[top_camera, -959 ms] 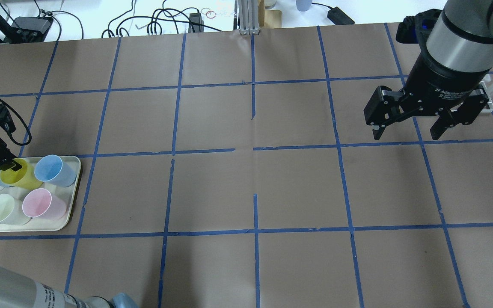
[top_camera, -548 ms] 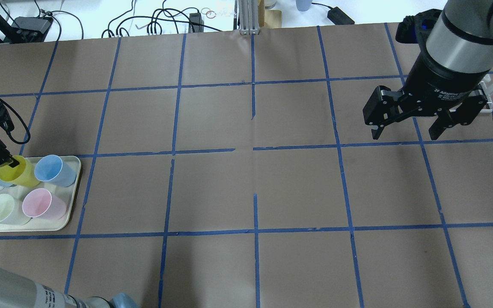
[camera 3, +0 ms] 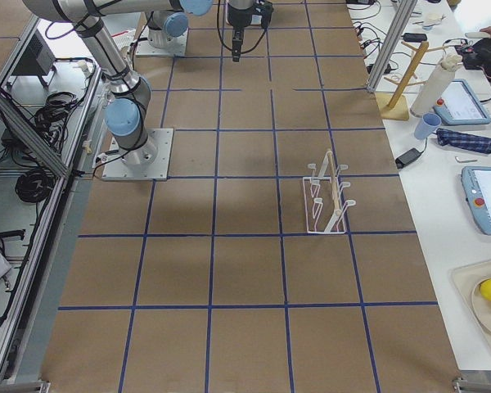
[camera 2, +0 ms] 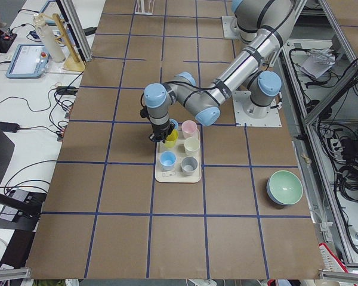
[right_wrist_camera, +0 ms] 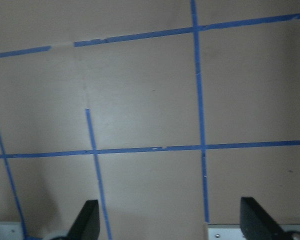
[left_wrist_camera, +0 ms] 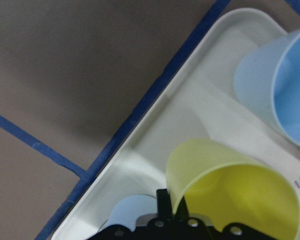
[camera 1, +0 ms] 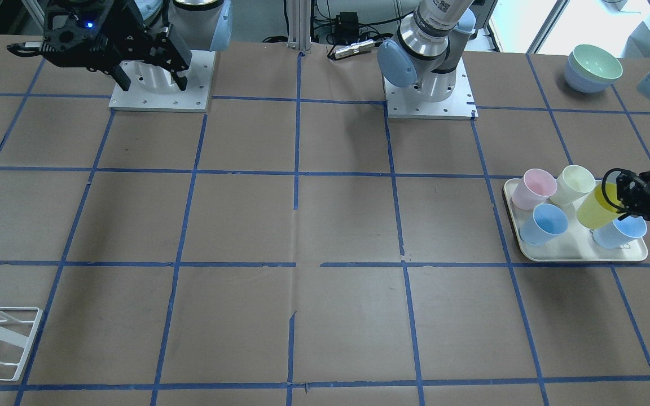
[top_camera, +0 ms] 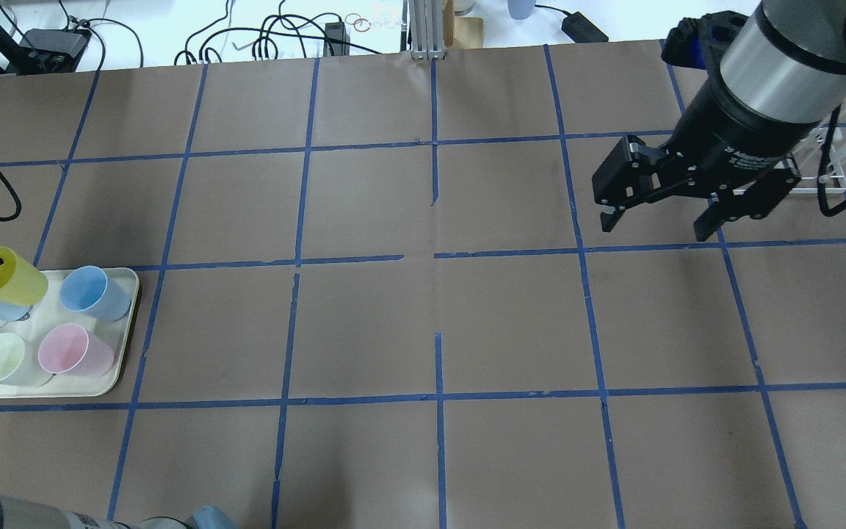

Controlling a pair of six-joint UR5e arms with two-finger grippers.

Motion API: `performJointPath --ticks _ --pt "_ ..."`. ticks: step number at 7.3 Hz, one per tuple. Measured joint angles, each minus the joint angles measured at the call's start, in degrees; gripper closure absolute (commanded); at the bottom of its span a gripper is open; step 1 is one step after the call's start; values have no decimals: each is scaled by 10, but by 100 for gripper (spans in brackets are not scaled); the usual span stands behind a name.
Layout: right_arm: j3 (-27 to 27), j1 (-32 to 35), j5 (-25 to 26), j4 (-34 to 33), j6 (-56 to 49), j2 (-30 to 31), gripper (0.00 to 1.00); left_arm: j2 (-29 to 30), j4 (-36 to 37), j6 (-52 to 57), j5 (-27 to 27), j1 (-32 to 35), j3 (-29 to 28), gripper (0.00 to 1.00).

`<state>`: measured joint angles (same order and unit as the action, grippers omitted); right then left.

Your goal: Transfer IKEA cup to right arm and place on rack

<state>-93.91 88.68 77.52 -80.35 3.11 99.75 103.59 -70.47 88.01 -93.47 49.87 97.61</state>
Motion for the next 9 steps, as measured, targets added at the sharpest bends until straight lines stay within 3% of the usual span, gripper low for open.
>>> performJointPath --ticks 2,4,9 --pt "2 -1 -87 -4 -3 0 0 -59 -93 -87 32 11 -15 100" --pt "2 -5 -205 -4 -7 -1 0 -115 -196 -202 119 35 -16 100" --pt "-22 -26 -504 4 -37 -10 0 -175 -492 -291 436 77 -9 100"
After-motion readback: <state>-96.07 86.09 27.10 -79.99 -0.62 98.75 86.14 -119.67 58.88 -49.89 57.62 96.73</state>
